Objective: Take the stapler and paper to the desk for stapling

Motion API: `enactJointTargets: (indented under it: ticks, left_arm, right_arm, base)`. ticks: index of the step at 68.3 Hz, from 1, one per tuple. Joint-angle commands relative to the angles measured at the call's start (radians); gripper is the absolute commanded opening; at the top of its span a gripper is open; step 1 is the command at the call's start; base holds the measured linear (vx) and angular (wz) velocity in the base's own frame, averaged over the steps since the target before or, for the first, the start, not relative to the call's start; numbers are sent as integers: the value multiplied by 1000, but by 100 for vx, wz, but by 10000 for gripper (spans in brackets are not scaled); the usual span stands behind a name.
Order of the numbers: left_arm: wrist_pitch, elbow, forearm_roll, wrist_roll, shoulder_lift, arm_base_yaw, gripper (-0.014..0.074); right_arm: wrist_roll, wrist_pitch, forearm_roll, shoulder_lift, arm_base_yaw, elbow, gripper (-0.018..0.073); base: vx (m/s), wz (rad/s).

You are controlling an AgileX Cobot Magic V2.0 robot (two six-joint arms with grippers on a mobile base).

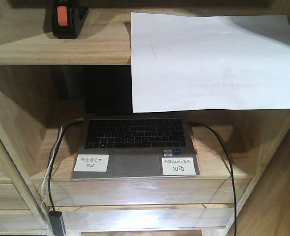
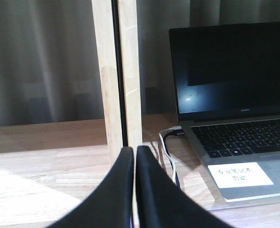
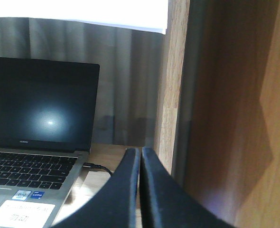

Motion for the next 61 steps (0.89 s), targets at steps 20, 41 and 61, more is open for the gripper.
enactJointTargets:
  ticks: [20, 41, 61]
  left_arm:
    - [-72, 14, -3, -9, -14, -3, -6]
    - [-72, 14, -3, -9, -14, -3, -6]
    - [-72, 14, -3, -9, -14, -3, -6]
  right_arm:
    - [2, -68, -6, -9, -4, 23, -9]
    - [2, -68, -6, -9, -4, 23, -9]
    - [2, -68, -6, -9, -4, 23, -9]
  base:
    - [0, 0]
    - [0, 0]
    - [0, 0]
